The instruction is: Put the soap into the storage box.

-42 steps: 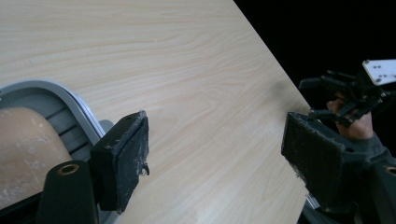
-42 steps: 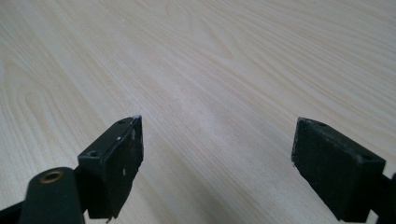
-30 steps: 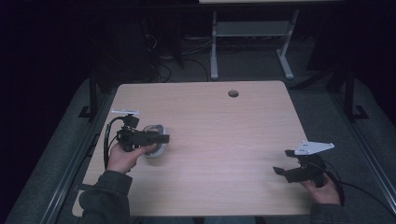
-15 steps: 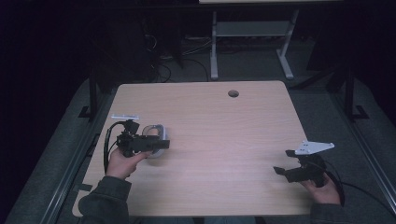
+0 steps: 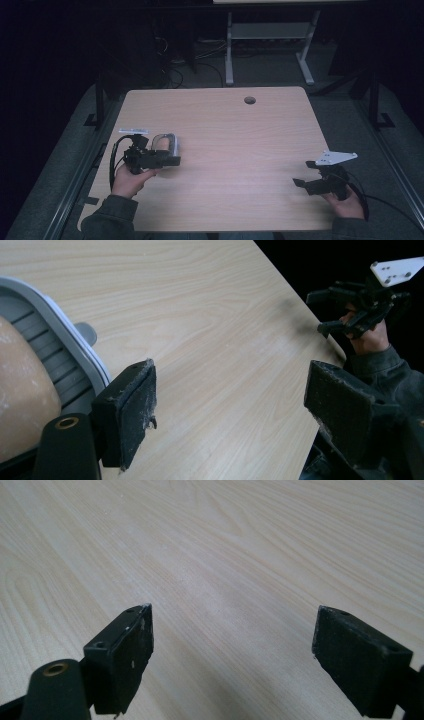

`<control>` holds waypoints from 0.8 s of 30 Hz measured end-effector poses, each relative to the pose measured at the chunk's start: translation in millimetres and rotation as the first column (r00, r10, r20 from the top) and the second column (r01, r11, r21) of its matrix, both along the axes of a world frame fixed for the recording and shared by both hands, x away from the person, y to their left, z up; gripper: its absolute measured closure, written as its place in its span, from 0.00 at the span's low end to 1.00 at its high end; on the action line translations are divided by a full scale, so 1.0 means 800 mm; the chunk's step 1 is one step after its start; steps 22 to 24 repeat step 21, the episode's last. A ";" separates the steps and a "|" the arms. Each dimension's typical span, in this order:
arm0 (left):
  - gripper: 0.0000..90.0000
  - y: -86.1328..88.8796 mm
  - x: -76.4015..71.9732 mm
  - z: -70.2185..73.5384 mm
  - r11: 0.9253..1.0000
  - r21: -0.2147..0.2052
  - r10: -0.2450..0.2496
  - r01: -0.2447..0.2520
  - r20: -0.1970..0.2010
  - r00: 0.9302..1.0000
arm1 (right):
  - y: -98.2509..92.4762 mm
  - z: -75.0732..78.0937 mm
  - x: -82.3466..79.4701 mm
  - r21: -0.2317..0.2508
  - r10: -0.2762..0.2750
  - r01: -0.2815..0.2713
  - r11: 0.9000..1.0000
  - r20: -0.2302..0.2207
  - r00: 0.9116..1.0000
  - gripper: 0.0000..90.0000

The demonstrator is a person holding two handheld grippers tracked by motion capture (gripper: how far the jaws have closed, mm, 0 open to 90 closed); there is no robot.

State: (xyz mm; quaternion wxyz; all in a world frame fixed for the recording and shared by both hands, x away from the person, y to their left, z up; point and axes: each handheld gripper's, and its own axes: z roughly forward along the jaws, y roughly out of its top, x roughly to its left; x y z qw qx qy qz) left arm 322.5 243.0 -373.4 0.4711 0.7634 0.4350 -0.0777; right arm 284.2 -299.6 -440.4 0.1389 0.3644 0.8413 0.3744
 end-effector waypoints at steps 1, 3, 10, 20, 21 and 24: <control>0.23 0.002 -0.002 -0.003 1.000 0.007 -0.006 0.006 -0.001 1.000 | -0.001 0.000 0.000 -0.001 0.000 0.000 1.000 0.000 1.000 0.18; 0.23 0.004 -0.005 -0.005 1.000 0.003 -0.004 0.004 -0.003 1.000 | -0.001 0.000 0.000 -0.001 -0.001 0.001 1.000 0.000 1.000 0.18; 0.23 0.015 -0.015 -0.013 1.000 0.011 -0.002 0.002 0.006 1.000 | -0.001 -0.001 0.000 -0.003 -0.004 0.004 1.000 -0.002 1.000 0.18; 0.23 0.023 -0.051 -0.038 1.000 0.025 -0.016 0.016 0.034 0.999 | 0.000 0.000 -0.001 -0.002 -0.006 0.006 1.000 -0.003 1.000 0.18; 0.23 0.023 -0.051 -0.038 1.000 0.025 -0.016 0.016 0.034 0.999 | 0.000 0.000 -0.001 -0.001 -0.006 0.006 1.000 -0.002 1.000 0.18; 0.23 0.023 -0.051 -0.038 1.000 0.025 -0.016 0.016 0.034 0.999 | 0.000 0.000 -0.001 -0.001 -0.006 0.006 1.000 -0.002 1.000 0.18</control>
